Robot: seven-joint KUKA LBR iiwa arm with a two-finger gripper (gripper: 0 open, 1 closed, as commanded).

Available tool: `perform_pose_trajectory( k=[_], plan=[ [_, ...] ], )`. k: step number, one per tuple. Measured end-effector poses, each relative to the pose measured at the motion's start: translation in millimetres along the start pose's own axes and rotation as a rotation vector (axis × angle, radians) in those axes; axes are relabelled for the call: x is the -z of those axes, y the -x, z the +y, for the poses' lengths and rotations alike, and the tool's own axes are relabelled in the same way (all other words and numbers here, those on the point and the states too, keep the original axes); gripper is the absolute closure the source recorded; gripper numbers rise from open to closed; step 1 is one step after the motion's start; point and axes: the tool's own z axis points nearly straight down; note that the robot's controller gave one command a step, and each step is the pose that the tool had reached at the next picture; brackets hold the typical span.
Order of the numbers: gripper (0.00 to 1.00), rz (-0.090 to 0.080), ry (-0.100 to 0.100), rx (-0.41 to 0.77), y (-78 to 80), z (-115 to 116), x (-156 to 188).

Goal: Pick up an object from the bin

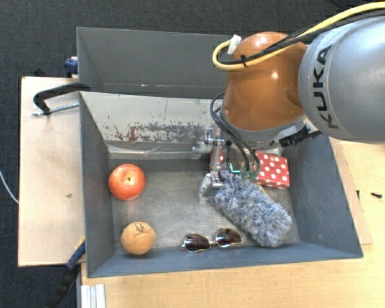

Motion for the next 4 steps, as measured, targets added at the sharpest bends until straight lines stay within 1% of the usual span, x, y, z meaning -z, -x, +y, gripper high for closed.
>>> perform_pose_trajectory(
  k=[1,2,3,4],
  plan=[
    [0.00,-0.007,0.001,-0.001,1.6,-1,3],
    [0.00,-0.012,0.001,0.094,0.0,-18,-23],
    [0.00,-0.010,0.000,0.085,3.2,-65,-79],
    [0.00,-0.005,-0.001,0.195,3.3,-80,-93]
  ],
)
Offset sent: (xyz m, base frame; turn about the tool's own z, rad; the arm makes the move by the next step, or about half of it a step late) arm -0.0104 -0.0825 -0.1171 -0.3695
